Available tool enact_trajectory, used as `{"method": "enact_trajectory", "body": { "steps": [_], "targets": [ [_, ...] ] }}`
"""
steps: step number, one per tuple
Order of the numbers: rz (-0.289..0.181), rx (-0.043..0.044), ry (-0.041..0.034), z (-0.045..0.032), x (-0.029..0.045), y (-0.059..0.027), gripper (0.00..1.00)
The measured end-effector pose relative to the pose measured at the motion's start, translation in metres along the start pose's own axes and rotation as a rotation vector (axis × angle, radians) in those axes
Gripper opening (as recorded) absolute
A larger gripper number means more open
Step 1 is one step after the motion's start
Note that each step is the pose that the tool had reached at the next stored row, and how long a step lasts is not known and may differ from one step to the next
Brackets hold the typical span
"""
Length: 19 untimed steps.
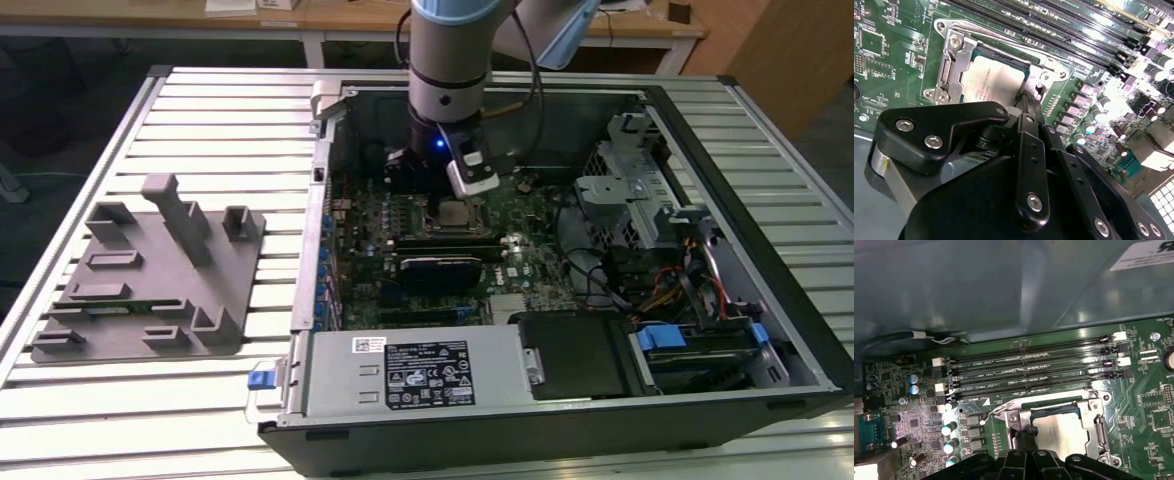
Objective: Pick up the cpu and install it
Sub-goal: 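Close the cpu cover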
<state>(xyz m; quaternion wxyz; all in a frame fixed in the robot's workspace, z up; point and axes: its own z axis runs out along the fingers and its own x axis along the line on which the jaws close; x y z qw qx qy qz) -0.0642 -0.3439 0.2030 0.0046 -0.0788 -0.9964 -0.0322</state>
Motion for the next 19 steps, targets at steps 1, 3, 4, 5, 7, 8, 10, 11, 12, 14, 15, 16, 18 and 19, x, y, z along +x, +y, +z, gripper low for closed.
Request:
{"method": "enact_trajectory", "body": {
  "steps": [1, 3, 4, 5, 7, 8, 10, 11, 12, 14, 15, 16, 18, 19],
  "targets": [
    [-0.002, 0.0001, 0.0001, 0.0003, 0.0003, -0.0001, 0.11],
    [-0.005, 0.0000, 0.0003, 0.0010, 0.0006, -0.0003, 0.11],
    [-0.007, 0.0000, 0.0004, 0.0014, 0.0007, -0.0004, 0.11],
    [-0.009, 0.0000, 0.0005, 0.0018, 0.0009, -0.0005, 0.11],
    [-0.012, 0.0000, 0.0008, 0.0024, 0.0011, -0.0006, 0.11],
    [-0.013, 0.0002, 0.0009, 0.0025, 0.0012, -0.0007, 0.11],
    [-0.014, 0.0000, 0.0009, 0.0028, 0.0012, -0.0006, 0.11],
    [-0.014, -0.0002, 0.0008, 0.0031, 0.0012, -0.0006, 0.11],
    [-0.014, -0.0002, 0.0008, 0.0033, 0.0012, -0.0006, 0.11],
    [-0.014, -0.0001, 0.0008, 0.0038, 0.0012, -0.0007, 0.11],
    [-0.014, 0.0000, 0.0009, 0.0039, 0.0012, -0.0007, 0.11],
    [-0.014, 0.0001, 0.0010, 0.0039, 0.0012, -0.0007, 0.11],
    [-0.014, 0.0000, 0.0009, 0.0040, 0.0012, -0.0007, 0.11],
    [-0.014, 0.0000, 0.0009, 0.0040, 0.0012, -0.0007, 0.11]
  ]
}}
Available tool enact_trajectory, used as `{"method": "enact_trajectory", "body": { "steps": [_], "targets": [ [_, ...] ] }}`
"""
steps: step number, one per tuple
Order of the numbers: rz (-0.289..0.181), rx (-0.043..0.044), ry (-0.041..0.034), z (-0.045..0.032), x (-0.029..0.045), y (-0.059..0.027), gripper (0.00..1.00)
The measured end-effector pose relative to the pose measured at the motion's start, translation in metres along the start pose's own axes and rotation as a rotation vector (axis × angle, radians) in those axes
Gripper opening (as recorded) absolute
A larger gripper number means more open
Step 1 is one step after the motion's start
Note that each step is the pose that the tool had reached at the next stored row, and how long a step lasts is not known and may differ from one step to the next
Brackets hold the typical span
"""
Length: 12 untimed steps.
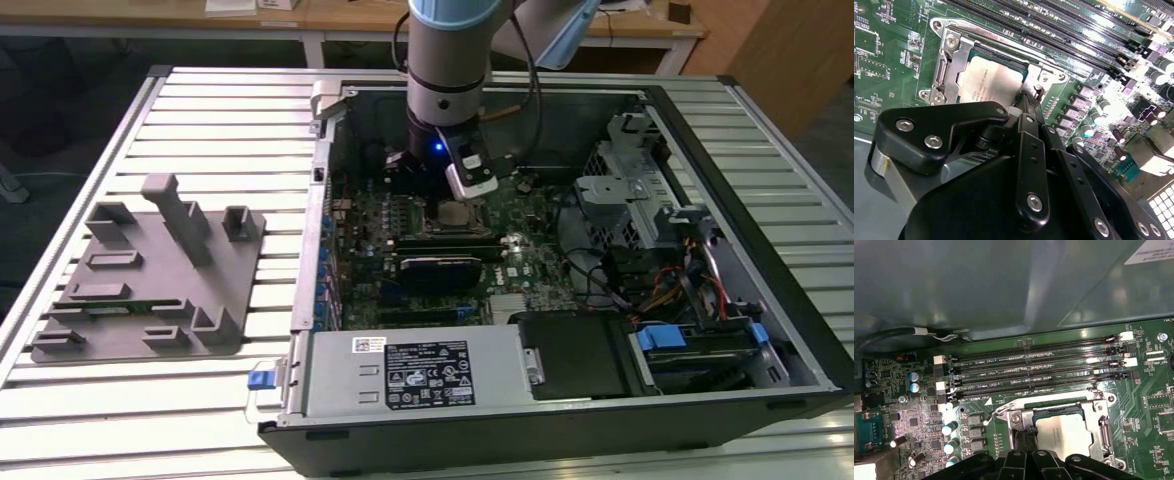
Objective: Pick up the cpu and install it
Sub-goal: 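Close the cpu cover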
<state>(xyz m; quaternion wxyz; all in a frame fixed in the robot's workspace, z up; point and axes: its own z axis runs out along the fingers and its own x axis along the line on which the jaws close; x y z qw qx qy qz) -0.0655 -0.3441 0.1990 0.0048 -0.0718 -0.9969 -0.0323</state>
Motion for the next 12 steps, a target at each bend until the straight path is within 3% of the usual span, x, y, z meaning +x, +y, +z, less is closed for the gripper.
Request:
{"method": "enact_trajectory", "body": {
  "steps": [12],
  "targets": [
    [0.000, 0.0001, 0.0000, -0.0002, -0.0008, 0.0002, 0.11]
  ]
}}
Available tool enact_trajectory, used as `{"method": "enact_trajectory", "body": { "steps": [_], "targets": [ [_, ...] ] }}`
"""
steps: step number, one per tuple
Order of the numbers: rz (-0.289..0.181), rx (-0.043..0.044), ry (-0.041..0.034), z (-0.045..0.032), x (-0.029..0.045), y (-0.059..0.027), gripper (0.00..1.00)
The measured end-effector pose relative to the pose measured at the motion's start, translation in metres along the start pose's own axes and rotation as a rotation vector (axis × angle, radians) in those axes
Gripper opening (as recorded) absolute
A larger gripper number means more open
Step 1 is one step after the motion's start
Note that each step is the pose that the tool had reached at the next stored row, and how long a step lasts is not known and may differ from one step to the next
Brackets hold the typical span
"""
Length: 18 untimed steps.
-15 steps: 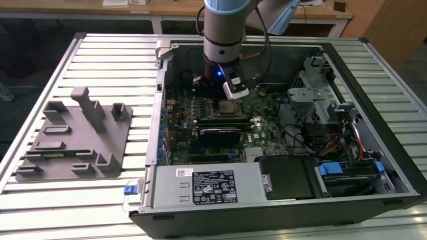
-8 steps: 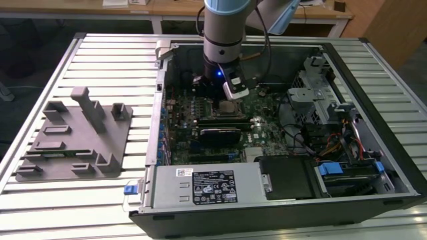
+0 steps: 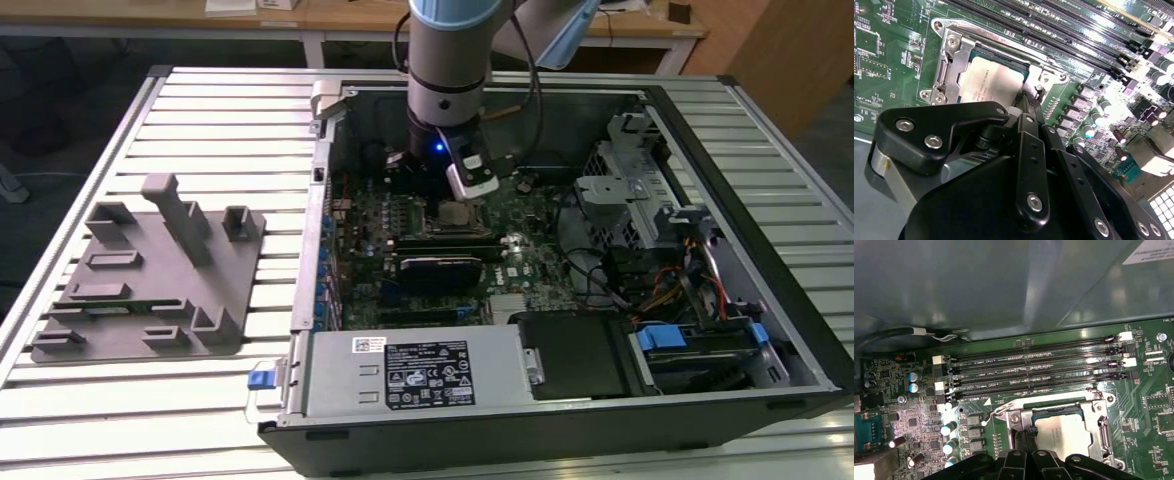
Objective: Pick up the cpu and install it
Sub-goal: 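Close the cpu cover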
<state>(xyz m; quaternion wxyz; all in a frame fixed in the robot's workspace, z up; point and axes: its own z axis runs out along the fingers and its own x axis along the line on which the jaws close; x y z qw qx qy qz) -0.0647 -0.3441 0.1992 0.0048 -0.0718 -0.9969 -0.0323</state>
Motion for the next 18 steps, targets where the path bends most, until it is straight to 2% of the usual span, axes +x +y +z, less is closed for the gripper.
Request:
{"method": "enact_trajectory", "body": {
  "steps": [6, 18],
  "targets": [
    [0.000, -0.0002, -0.0001, -0.0049, 0.0001, 0.0003, 0.11],
    [0.000, -0.0001, 0.0000, -0.0229, 0.0004, 0.0014, 0.11]
  ]
}}
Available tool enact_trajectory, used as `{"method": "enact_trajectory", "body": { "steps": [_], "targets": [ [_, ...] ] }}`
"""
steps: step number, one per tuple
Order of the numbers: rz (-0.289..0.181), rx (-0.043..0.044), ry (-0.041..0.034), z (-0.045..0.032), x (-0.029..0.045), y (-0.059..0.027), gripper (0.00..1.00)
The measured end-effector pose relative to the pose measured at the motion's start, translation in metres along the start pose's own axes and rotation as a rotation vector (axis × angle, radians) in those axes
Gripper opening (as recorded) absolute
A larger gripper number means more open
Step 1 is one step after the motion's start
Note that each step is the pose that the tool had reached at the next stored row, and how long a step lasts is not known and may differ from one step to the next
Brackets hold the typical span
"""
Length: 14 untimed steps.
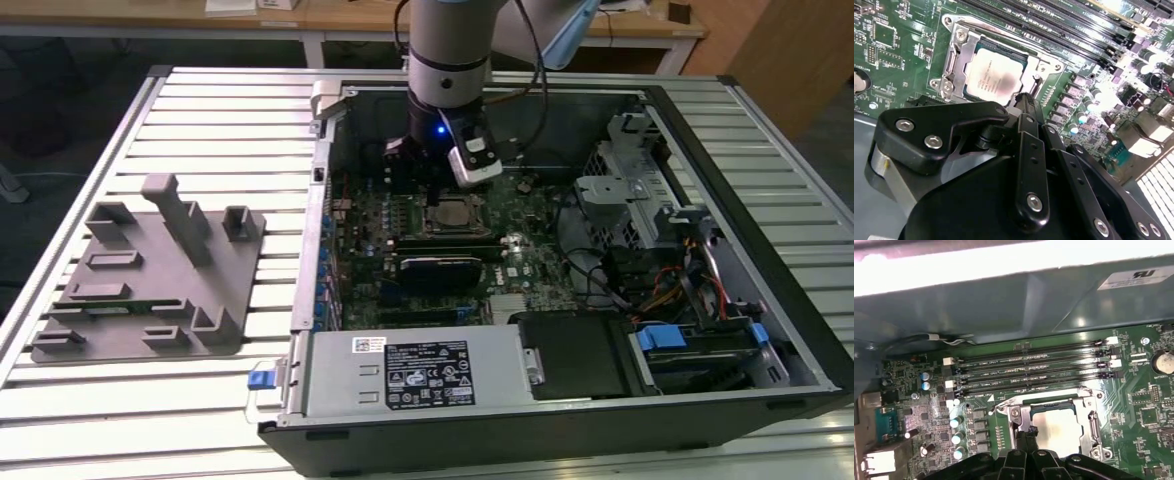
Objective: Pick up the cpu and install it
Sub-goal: 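Close the cpu cover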
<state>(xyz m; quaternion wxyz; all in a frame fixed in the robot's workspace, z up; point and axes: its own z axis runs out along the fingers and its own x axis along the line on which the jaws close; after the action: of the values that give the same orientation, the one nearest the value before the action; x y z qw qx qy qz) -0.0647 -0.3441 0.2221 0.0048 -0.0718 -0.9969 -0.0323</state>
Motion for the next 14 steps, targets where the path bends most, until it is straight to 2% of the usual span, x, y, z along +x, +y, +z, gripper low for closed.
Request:
{"method": "enact_trajectory", "body": {
  "steps": [4, 11, 14],
  "targets": [
    [0.000, -0.0001, 0.0000, -0.0028, 0.0000, 0.0002, 0.11],
    [0.000, -0.0001, 0.0000, -0.0031, 0.0000, 0.0002, 0.11],
    [0.000, 0.0000, 0.0001, -0.0032, -0.0022, 0.0005, 0.11]
  ]
}}
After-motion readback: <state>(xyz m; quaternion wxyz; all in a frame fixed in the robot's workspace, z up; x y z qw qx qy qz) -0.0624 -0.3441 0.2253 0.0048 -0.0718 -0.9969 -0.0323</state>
